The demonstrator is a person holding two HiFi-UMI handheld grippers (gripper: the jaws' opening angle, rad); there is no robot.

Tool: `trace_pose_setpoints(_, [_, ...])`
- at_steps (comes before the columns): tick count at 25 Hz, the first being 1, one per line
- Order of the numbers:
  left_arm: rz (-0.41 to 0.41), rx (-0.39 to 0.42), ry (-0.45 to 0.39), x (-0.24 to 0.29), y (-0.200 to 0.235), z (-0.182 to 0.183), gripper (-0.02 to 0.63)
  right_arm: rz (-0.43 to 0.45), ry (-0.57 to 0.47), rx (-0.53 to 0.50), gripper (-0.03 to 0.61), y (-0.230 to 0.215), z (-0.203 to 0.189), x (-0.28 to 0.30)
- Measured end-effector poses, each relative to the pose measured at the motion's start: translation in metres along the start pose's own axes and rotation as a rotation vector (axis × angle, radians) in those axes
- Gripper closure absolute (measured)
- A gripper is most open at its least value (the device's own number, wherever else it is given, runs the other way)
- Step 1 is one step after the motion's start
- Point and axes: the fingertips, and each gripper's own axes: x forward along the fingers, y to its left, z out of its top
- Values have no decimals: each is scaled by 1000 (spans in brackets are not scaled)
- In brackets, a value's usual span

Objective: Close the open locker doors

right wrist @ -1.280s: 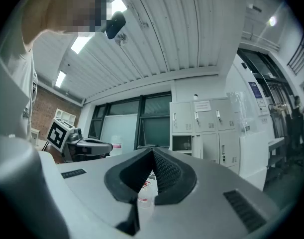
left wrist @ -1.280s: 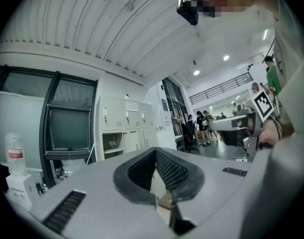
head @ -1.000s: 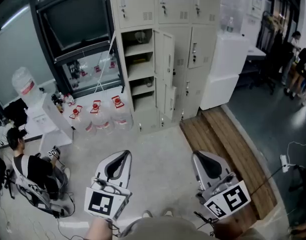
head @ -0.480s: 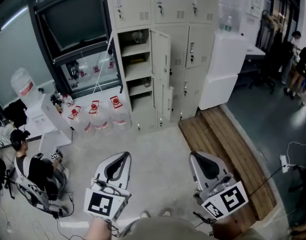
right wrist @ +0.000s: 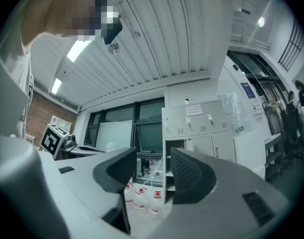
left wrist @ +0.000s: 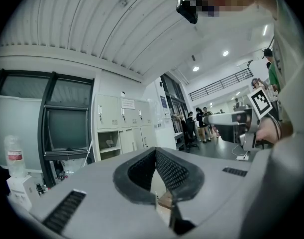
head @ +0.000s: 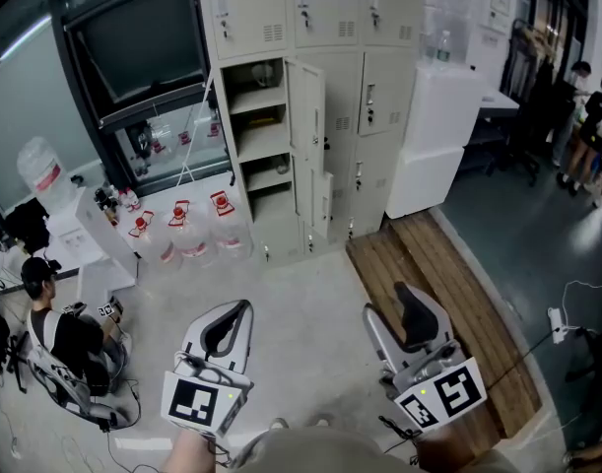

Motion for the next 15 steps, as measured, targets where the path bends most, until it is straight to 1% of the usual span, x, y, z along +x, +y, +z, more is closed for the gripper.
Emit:
trace_pose_setpoints(8, [23,19,12,8,-3,-7,606,5,-5,-7,370,-19,-6,-2])
trace_pose_setpoints(15, [27,25,1,18,9,-15,606,17,-2,-14,370,-20,-19,18])
